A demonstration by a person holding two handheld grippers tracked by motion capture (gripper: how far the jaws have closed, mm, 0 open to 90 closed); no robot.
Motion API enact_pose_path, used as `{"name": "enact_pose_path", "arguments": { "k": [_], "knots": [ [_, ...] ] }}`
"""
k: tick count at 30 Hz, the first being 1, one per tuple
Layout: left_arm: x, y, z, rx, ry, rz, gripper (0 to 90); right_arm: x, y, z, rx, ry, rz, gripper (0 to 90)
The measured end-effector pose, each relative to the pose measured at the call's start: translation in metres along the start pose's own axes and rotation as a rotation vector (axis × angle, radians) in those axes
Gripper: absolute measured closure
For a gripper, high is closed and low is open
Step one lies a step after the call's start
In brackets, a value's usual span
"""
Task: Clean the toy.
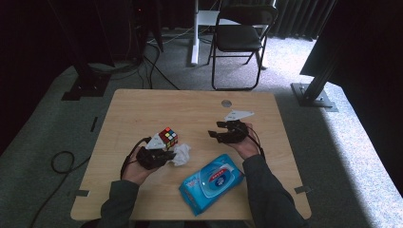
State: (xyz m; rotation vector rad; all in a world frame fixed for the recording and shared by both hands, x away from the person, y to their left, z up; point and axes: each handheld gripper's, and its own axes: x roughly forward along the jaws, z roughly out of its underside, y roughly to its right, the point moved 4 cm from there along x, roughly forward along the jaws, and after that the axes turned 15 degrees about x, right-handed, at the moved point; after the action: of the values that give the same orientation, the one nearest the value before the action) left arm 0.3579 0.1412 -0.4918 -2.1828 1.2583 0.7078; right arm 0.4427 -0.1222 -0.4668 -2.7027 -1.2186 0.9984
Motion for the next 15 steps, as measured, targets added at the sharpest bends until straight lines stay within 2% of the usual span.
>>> {"name": "enact_pose_path", "arguments": {
  "k": [4, 12, 15],
  "knots": [
    [-0.004, -0.003, 0.003, -0.012, 0.006, -0.010, 85.1, 0.013, -0.014, -0.011, -0.030, -0.013, -0.019, 41.4],
    [-0.008, -0.007, 0.007, -0.024, 0.005, -0.025, 85.1, 0.033, -0.034, -0.025, -0.038, -0.022, -0.069, 41.8],
    [-0.011, -0.009, 0.009, -0.031, 0.005, -0.034, 85.1, 0.042, -0.042, -0.029, -0.059, -0.034, -0.077, 41.9]
  ]
}}
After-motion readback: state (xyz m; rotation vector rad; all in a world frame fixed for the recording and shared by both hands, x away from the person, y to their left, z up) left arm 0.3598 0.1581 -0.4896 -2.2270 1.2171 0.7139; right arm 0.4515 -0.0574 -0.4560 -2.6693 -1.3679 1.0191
